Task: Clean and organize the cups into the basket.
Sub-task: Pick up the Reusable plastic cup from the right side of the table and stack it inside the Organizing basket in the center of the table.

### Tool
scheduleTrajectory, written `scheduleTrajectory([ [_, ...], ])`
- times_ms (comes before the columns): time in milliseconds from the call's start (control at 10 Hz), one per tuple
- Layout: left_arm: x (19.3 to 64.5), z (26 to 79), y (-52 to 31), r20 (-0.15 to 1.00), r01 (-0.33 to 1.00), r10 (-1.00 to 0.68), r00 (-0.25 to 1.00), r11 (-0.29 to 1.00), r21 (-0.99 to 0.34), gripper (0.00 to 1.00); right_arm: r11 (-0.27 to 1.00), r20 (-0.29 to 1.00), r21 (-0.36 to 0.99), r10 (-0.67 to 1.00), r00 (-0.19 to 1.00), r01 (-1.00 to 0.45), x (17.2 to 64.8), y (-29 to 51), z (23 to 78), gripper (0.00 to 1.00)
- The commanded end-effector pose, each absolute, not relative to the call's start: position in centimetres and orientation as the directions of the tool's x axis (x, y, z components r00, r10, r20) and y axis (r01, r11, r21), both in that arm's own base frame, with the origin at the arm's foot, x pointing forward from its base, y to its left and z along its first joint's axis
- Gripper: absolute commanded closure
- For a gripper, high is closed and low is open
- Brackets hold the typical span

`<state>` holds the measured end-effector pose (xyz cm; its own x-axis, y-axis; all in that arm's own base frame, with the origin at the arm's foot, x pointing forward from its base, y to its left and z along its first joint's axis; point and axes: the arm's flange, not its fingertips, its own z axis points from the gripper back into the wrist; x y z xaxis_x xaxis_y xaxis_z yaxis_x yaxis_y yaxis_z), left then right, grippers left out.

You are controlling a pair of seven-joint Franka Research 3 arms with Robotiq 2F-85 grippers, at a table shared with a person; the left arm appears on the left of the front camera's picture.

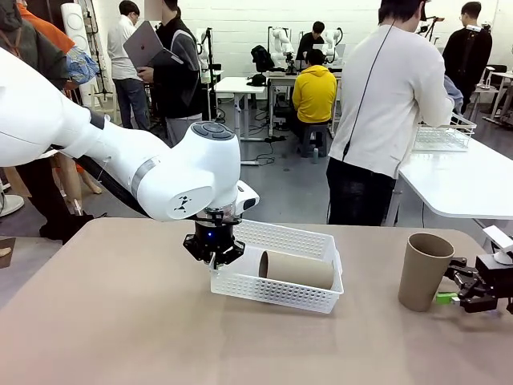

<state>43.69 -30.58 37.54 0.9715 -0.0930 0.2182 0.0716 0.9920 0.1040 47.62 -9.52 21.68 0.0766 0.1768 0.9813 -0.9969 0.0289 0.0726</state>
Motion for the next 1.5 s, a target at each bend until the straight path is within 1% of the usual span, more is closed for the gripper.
scheduleTrajectory([
  [0, 43.8, 37.5, -30.8, 0.22, 0.073, -0.095, 0.971, 0.992, 0.105, 1.0, 0.01, 0.984, 0.069, 0.163, 0.07, -0.998, 48.2, -8.6, 21.4, 0.0],
  [400, 43.8, 37.5, -30.8, 0.22, 0.073, -0.095, 0.971, 0.992, 0.105, 1.0, -0.014, 0.985, 0.064, 0.161, 0.061, -0.998, 48.4, -6.6, 21.4, 0.0],
  [500, 43.8, 37.5, -30.8, 0.22, 0.073, -0.095, 0.971, 0.992, 0.105, 1.0, -0.042, 0.987, 0.053, 0.156, 0.046, -0.998, 48.3, -6.3, 21.5, 0.0],
  [600, 43.8, 37.5, -30.8, 0.22, 0.073, -0.095, 0.971, 0.992, 0.105, 1.0, -0.045, 0.985, 0.066, 0.16, 0.058, -0.997, 48.3, -6.2, 21.5, 0.46],
  [700, 43.8, 37.5, -30.8, 0.22, 0.073, -0.095, 0.971, 0.992, 0.105, 1.0, -0.047, 0.985, 0.067, 0.161, 0.058, -0.997, 48.3, -6.2, 21.6, 0.6],
  [800, 43.8, 37.5, -30.8, 0.22, 0.073, -0.095, 0.971, 0.992, 0.105, 1.0, -0.04, 0.986, 0.072, 0.156, 0.065, -0.997, 48.3, -6.3, 21.6, 1.0],
  [1000, 43.8, 37.5, -30.8, 0.22, 0.073, -0.095, 0.971, 0.992, 0.105, 1.0, -0.039, 0.986, 0.071, 0.156, 0.064, -0.997, 48.1, -6.4, 21.8, 1.0],
  [1100, 43.8, 37.5, -30.8, 0.22, 0.073, -0.095, 0.971, 0.992, 0.105, 1.0, 0.012, 0.98, 0.113, 0.163, 0.113, -0.994, 47.5, -6.0, 22.4, 0.39],
  [1200, 43.8, 37.5, -30.8, 0.22, 0.073, -0.095, 0.971, 0.992, 0.105, 1.0, 0.084, 0.968, 0.16, 0.181, 0.172, -0.984, 46.2, -5.3, 24.3, 0.39],
  [1300, 43.8, 37.5, -30.8, 0.22, 0.073, -0.095, 0.971, 0.992, 0.105, 1.0, 0.126, 0.966, 0.177, 0.169, 0.197, -0.976, 44.6, -4.3, 27.4, 0.39],
  [1400, 43.8, 37.5, -30.8, 0.22, 0.073, -0.095, 0.971, 0.992, 0.105, 1.0, 0.148, 0.969, 0.165, 0.161, 0.188, -0.975, 43.1, -3.6, 31.3, 0.39],
])
